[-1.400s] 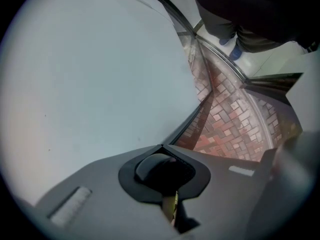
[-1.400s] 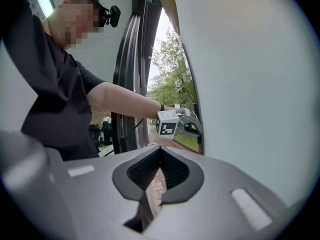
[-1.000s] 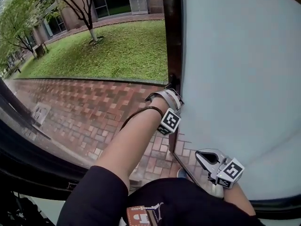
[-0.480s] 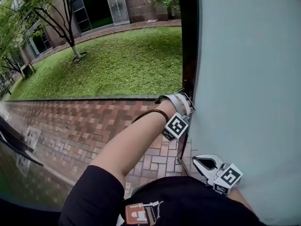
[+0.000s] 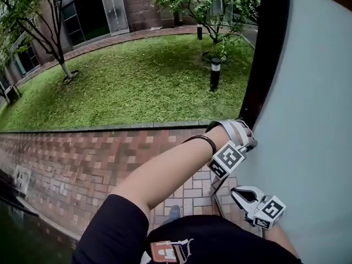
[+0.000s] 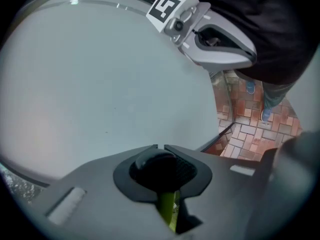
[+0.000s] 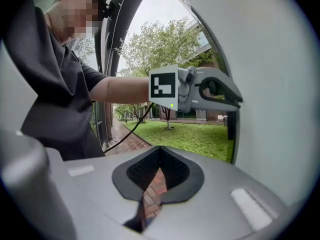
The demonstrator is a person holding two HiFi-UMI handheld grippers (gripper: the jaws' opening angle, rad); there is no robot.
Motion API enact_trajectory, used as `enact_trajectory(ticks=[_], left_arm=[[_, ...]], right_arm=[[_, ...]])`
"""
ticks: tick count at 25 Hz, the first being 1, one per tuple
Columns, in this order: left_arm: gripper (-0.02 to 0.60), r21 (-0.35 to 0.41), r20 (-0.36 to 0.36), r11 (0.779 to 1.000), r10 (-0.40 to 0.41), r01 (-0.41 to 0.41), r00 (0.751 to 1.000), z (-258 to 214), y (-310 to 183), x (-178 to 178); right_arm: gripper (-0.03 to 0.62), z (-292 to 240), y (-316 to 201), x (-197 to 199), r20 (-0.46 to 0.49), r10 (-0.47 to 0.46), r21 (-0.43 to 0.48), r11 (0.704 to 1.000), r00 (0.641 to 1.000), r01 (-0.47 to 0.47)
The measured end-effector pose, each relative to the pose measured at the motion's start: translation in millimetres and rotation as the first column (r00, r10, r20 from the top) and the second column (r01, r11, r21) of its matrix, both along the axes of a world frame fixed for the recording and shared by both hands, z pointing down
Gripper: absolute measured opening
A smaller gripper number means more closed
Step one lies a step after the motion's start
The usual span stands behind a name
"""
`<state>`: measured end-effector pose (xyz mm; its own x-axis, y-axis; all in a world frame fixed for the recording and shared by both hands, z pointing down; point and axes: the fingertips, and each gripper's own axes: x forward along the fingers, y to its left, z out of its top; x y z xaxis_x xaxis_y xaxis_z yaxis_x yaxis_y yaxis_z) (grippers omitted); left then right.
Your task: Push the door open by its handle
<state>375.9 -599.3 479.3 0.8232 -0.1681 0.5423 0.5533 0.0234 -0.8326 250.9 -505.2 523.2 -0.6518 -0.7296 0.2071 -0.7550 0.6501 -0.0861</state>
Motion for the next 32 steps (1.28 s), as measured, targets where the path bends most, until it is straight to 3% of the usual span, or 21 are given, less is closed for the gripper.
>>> enact_trajectory(ticks=[2,4,6,8,9,10,11,12,13,14,15,16,17,18,19,21,23,27,32], left_arm=[[0.059,-0.033,-0.053,0.999,0.027,-0.029,0.998,-20,-2,7],[0.204,-0.09,-0.155,0.995,0.017,-0.032,0.988,-51,-11,-1],[0.221,-0.202,-0.282,0.979,-0.024,-0.035,0.959,-77,-30,-33],[0.218,-0.364,-0.347,0.931,-0.103,-0.033,0.932,-79,-64,-86],[0.213,-0.453,-0.359,0.891,-0.163,-0.02,0.919,-72,-88,-116],[0.18,-0.553,-0.365,0.833,-0.236,-0.006,0.901,-63,-114,-146],[0.141,-0.662,-0.361,0.749,-0.321,0.001,0.875,-50,-140,-177],[0.113,-0.771,-0.343,0.637,-0.418,0.002,0.841,-35,-166,-207],[0.091,-0.868,-0.3,0.497,-0.525,0.0,0.797,-18,-189,-236],[0.065,-0.94,-0.23,0.342,-0.629,-0.002,0.742,2,-210,-263],[0.051,-0.98,-0.148,0.196,-0.719,-0.006,0.679,23,-226,-290],[0.034,-0.997,-0.075,0.077,-0.789,-0.024,0.61,41,-237,-314],[0.006,-0.998,-0.021,-0.016,-0.841,-0.064,0.541,55,-243,-336],[0.006,-0.989,0.017,-0.084,-0.877,-0.119,0.479,66,-245,-354],[0.006,-0.976,0.044,-0.13,-0.903,-0.174,0.428,72,-245,-367],[0.006,-0.954,0.077,-0.171,-0.934,-0.247,0.35,77,-243,-379],[0.006,-0.945,0.086,-0.175,-0.949,-0.276,0.305,78,-237,-375],[0.006,-0.956,0.049,-0.13,-0.955,-0.262,0.293,64,-223,-367],[0.006,-0.964,0.027,-0.098,-0.961,-0.246,0.274,54,-225,-392]], right_arm=[[0.0,2,-27,8,-0.021,0.022,0.003,1.0,1.0,-0.022],[0.0,5,-59,16,-0.038,0.059,0.005,0.998,0.998,-0.058],[0.0,9,-90,20,-0.044,0.096,-0.006,0.995,0.994,-0.096],[0.0,12,-118,20,-0.042,0.12,-0.021,0.992,0.992,-0.121],[0.0,14,-132,19,-0.046,0.129,-0.024,0.991,0.991,-0.13],[0.0,16,-146,18,-0.053,0.137,-0.026,0.99,0.989,-0.138],[0.0,17,-160,17,-0.058,0.146,-0.028,0.989,0.988,-0.147],[0.0,18,-172,16,-0.059,0.152,-0.029,0.988,0.987,-0.154],[0.0,17,-183,15,-0.056,0.154,-0.03,0.987,0.986,-0.156],[0.0,17,-192,13,-0.055,0.15,-0.032,0.988,0.987,-0.152],[0.0,17,-200,11,-0.057,0.14,-0.034,0.989,0.988,-0.143],[0.0,17,-206,10,-0.057,0.13,-0.034,0.991,0.99,-0.132],[0.0,17,-211,10,-0.054,0.121,-0.033,0.992,0.991,-0.123],[0.0,17,-216,11,-0.046,0.114,-0.029,0.993,0.992,-0.115],[0.0,17,-221,12,-0.034,0.108,-0.024,0.994,0.994,-0.109],[0.0,17,-236,14,-0.012,0.09,-0.017,0.996,0.996,-0.09],[0.0,16,-247,15,-0.01,0.053,-0.018,0.998,0.999,-0.053],[0.0,11,-260,8,-0.009,-0.017,-0.006,1.0,1.0,0.017],[0.0,14,-269,-11,-0.004,-0.035,0.007,0.999,0.999,0.035]])
